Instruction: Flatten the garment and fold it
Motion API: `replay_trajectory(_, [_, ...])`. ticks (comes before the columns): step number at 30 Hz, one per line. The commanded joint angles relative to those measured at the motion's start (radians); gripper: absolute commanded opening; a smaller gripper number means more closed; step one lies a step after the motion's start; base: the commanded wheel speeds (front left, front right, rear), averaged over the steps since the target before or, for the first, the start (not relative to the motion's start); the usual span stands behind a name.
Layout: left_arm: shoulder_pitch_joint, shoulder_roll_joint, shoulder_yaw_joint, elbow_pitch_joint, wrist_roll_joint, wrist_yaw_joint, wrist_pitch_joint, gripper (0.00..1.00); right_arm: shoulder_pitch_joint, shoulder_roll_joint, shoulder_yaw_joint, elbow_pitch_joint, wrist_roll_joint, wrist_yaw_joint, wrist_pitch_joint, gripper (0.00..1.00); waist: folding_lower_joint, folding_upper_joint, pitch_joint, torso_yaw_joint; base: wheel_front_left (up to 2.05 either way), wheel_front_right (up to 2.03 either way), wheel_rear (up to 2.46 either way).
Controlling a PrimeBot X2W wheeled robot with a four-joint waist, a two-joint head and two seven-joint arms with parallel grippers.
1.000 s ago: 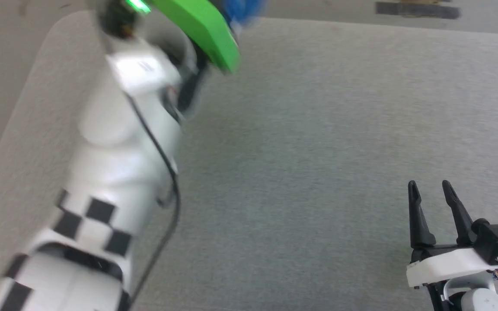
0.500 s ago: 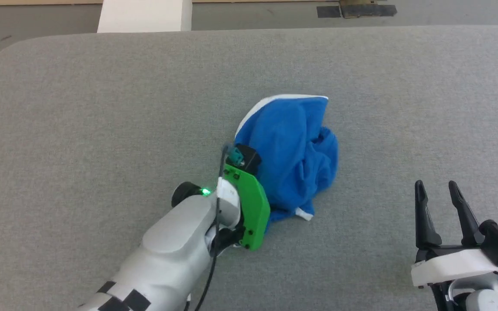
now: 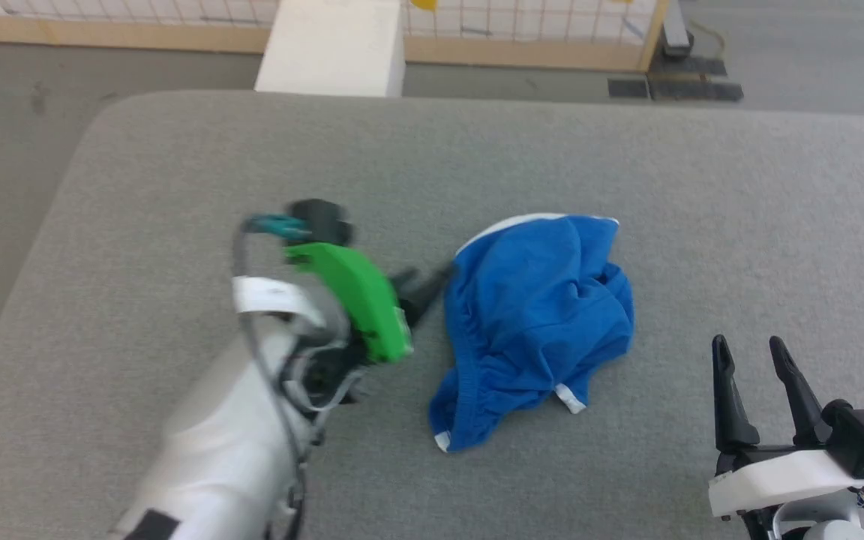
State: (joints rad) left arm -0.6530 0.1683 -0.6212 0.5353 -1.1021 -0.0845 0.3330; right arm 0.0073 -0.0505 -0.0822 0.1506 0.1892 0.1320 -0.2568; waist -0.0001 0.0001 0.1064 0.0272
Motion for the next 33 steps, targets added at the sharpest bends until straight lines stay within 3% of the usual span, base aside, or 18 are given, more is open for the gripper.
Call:
replay_trajectory(1, [0.036, 0.027, 0.030, -0.017, -0.007, 0.013, -0.046, 1.00, 0.011, 0.000, 0.001, 0.003, 0.007, -0.001, -0.005, 1.00, 0.0001, -0.0001, -0.043, 0.037, 0.00, 0.00, 0.00])
replay_trajectory(10, [0.169, 0.144, 0.132, -0.129, 0.193, 0.094, -0.518, 1.00, 0.017, 0.000, 0.000, 0.005, 0.017, -0.001, -0.005, 1.00, 0.0001, -0.0001, -0.075, 0.065, 0.00, 0.00, 0.00])
replay_trajectory(12, [0.217, 0.157, 0.160, -0.150, 0.224, 0.113, -0.571, 1.00, 0.015, 0.000, 0.001, 0.005, 0.015, -0.001, -0.005, 1.00, 0.0001, -0.0001, -0.078, 0.062, 0.00, 0.00, 0.00])
replay_trajectory(15, [0.292, 0.173, 0.249, -0.215, 0.308, 0.148, -0.593, 1.00, 0.013, 0.000, -0.001, 0.003, 0.012, -0.001, -0.005, 1.00, 0.0001, -0.0001, -0.080, 0.057, 0.00, 0.00, 0.00])
replay_trajectory(19, [0.417, 0.135, 0.377, -0.370, 0.491, 0.158, -0.594, 1.00, 0.013, 0.000, -0.004, 0.011, 0.012, -0.001, -0.005, 1.00, 0.0001, -0.0001, -0.075, 0.050, 0.00, 0.00, 0.00])
replay_trajectory(25, [0.563, 0.054, 0.450, -0.449, 0.643, 0.120, -0.595, 1.00, -0.001, 0.000, -0.009, 0.049, 0.015, -0.001, 0.010, 1.00, 0.0001, -0.0001, -0.072, 0.033, 0.00, 0.00, 0.00])
replay_trajectory(33, [0.618, -0.022, 0.510, -0.493, 0.759, 0.071, -0.595, 1.00, -0.148, 0.000, -0.039, 0.107, -0.040, -0.001, 0.257, 1.00, 0.0001, -0.0001, -0.031, 0.033, 0.00, 0.00, 0.00])
